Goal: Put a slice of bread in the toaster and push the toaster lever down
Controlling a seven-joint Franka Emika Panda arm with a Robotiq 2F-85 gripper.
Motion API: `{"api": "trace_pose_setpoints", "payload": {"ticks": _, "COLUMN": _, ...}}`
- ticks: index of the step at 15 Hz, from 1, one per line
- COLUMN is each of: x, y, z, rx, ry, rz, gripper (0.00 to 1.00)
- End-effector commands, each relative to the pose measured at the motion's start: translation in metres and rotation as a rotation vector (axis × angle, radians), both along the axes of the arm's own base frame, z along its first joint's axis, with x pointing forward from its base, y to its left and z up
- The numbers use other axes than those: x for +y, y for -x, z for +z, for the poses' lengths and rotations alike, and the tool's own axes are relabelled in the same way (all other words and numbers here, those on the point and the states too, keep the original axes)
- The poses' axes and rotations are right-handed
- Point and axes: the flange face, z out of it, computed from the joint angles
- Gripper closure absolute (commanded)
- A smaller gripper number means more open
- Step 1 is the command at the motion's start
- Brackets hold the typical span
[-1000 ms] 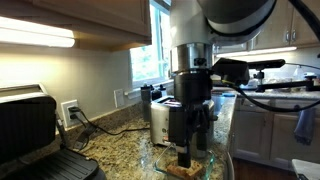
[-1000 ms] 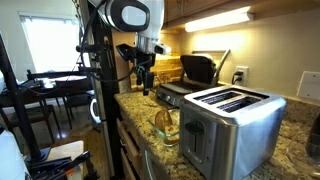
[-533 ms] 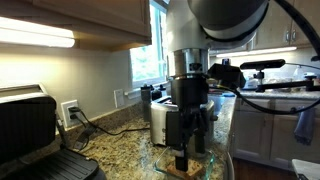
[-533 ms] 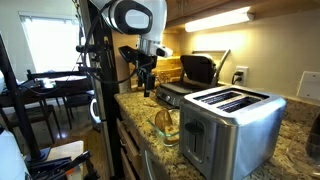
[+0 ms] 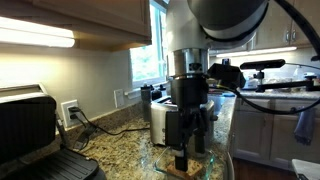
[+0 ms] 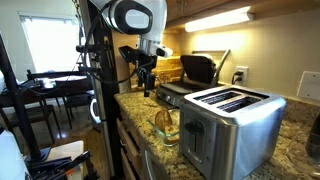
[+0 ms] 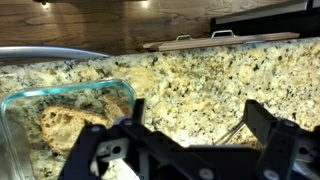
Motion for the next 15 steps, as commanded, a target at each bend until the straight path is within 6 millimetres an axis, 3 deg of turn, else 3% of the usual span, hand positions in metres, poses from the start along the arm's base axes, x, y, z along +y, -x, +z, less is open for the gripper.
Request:
{"api": "trace_pose_setpoints", "payload": {"ticks": 1, "x": -0.001, "y": -0.007, "z": -0.004, "rx": 0.013, "ry": 0.007, "rz": 0.001, "gripper": 0.00}}
{"api": "trace_pose_setpoints", "payload": {"ticks": 15, "x": -0.011, "y": -0.056, "z": -0.024, "rx": 0.022, "ry": 0.064, "rz": 0.095, "gripper": 0.00}}
